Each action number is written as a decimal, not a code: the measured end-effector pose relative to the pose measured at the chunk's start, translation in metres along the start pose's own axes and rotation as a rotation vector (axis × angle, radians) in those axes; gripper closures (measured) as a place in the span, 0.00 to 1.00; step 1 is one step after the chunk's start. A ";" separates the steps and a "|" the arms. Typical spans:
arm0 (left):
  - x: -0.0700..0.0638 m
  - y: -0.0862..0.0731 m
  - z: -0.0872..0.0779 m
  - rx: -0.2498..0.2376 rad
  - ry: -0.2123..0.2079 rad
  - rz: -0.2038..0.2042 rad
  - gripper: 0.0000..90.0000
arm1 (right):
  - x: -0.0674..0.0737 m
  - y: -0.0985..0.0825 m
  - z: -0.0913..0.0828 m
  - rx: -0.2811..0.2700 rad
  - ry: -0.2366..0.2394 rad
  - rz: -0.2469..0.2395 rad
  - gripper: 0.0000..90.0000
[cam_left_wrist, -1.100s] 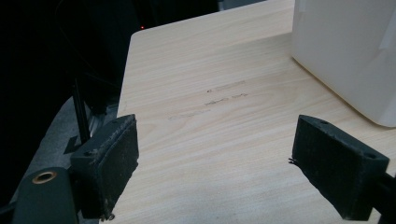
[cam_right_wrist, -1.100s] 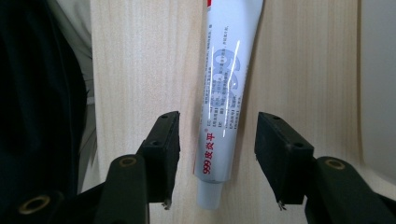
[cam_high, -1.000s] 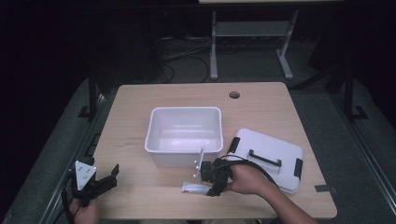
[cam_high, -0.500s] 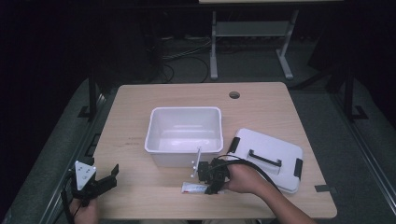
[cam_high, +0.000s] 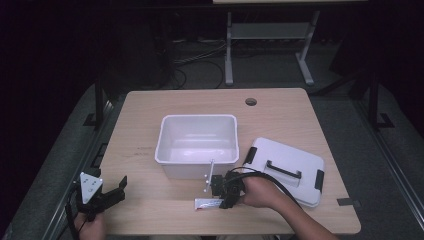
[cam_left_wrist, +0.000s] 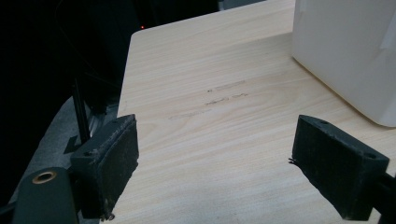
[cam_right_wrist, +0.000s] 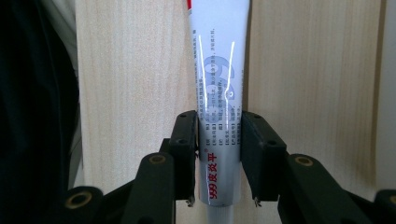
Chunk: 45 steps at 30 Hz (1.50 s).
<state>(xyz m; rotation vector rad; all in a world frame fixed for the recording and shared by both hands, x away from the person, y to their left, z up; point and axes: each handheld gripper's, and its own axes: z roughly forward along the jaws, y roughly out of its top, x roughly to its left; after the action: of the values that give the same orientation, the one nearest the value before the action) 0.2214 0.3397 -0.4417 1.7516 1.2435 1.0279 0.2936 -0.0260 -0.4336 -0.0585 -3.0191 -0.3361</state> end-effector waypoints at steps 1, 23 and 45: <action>0.000 0.000 0.000 0.000 0.000 0.000 0.16 | 0.000 0.000 0.000 0.002 0.000 0.000 0.75; 0.002 0.000 -0.001 -0.001 0.003 -0.005 0.16 | 0.004 0.002 0.001 0.022 -0.014 -0.028 0.77; 0.002 0.000 -0.001 -0.004 0.004 -0.002 0.16 | 0.007 0.004 -0.027 0.012 -0.015 -0.053 0.77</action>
<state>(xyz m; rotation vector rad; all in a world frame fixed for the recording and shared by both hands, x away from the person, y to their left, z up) 0.2206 0.3414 -0.4407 1.7459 1.2439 1.0327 0.2890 -0.0279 -0.4060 0.0207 -3.0417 -0.3239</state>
